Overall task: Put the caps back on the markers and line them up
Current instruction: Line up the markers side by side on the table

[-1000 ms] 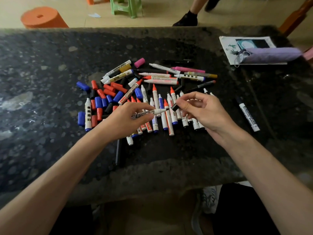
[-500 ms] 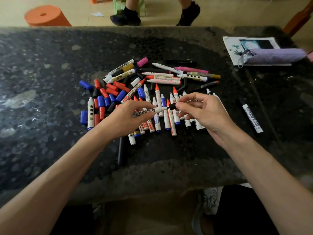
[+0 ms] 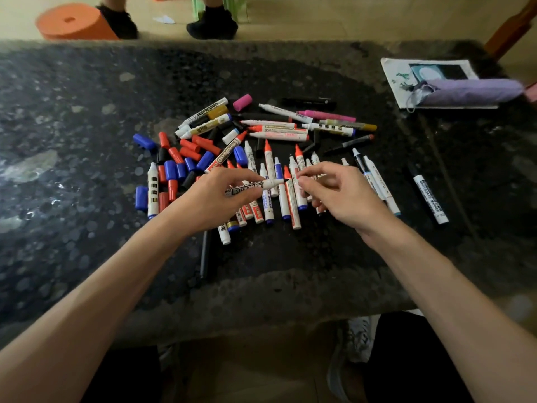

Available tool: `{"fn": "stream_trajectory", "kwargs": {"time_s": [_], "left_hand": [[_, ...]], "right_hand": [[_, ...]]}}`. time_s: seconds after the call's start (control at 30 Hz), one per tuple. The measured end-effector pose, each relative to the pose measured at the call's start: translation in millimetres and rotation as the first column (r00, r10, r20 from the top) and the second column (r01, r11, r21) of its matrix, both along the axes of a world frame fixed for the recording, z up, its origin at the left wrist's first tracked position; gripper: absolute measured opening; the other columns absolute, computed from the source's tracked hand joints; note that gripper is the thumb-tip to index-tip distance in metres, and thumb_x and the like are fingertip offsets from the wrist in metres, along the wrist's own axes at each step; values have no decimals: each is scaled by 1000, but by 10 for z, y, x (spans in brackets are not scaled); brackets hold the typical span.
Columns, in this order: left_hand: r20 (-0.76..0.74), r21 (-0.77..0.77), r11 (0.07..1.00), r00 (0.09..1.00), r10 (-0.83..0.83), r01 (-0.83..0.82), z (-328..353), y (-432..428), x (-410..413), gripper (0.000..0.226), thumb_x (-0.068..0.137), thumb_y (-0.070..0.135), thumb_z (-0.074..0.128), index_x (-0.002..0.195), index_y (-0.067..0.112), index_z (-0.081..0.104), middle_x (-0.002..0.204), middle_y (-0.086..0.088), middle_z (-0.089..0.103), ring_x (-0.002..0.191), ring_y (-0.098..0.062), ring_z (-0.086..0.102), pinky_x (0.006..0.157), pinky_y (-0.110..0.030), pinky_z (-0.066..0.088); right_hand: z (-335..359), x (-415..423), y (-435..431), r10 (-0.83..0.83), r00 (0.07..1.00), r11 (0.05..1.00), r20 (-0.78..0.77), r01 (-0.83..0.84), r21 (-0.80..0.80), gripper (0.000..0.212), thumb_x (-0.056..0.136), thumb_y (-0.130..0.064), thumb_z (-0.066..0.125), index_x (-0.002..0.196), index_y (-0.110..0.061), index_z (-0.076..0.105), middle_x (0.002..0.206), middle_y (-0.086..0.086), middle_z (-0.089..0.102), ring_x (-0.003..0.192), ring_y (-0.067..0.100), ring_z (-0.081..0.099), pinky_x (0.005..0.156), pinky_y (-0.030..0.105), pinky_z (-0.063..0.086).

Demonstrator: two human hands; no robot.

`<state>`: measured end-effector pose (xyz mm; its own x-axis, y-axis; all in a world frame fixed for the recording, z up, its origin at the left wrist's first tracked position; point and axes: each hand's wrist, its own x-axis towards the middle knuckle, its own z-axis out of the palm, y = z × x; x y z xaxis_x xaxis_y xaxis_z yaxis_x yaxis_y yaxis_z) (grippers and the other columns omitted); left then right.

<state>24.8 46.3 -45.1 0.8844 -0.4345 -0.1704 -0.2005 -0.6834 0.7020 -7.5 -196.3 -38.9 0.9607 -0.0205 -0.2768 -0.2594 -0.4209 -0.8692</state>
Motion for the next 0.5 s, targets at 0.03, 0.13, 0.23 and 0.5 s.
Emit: {"fn": "stream_trajectory", "kwargs": {"time_s": [0.03,0.13,0.23,0.5], "left_hand": [[-5,2,1000,1000,2,-2,-1,3,3,33,101,43,58,130,32,66,101,21,63,89,-6,64,74,-19,46],[-8,12,1000,1000,9,-9,-7,14,7,30,101,43,58,128,35,66,91,18,62,76,-16,68,63,-21,50],[-10,26,1000,1000,11,-11,-19,18,14,28,100,45,58,126,38,66,92,14,63,72,-13,67,59,-18,47],[1,12,1000,1000,-26,26,22,-13,-6,30,101,40,59,128,31,69,82,27,57,73,23,53,62,-6,38]], "right_hand": [[-16,-6,-1,49,998,997,45,-46,-60,19,100,-27,69,117,-30,75,94,-10,74,80,4,66,77,26,56],[6,-10,7,128,987,988,100,-118,-95,33,101,-18,67,128,-35,72,107,-15,71,82,1,66,79,16,56],[15,3,22,147,980,984,137,-131,-124,34,97,-14,72,125,-33,72,119,-14,70,98,-3,68,91,18,56],[-24,-4,80,225,943,965,243,-181,-190,23,97,-23,73,118,-31,76,102,-17,73,97,1,69,92,31,58]]}}
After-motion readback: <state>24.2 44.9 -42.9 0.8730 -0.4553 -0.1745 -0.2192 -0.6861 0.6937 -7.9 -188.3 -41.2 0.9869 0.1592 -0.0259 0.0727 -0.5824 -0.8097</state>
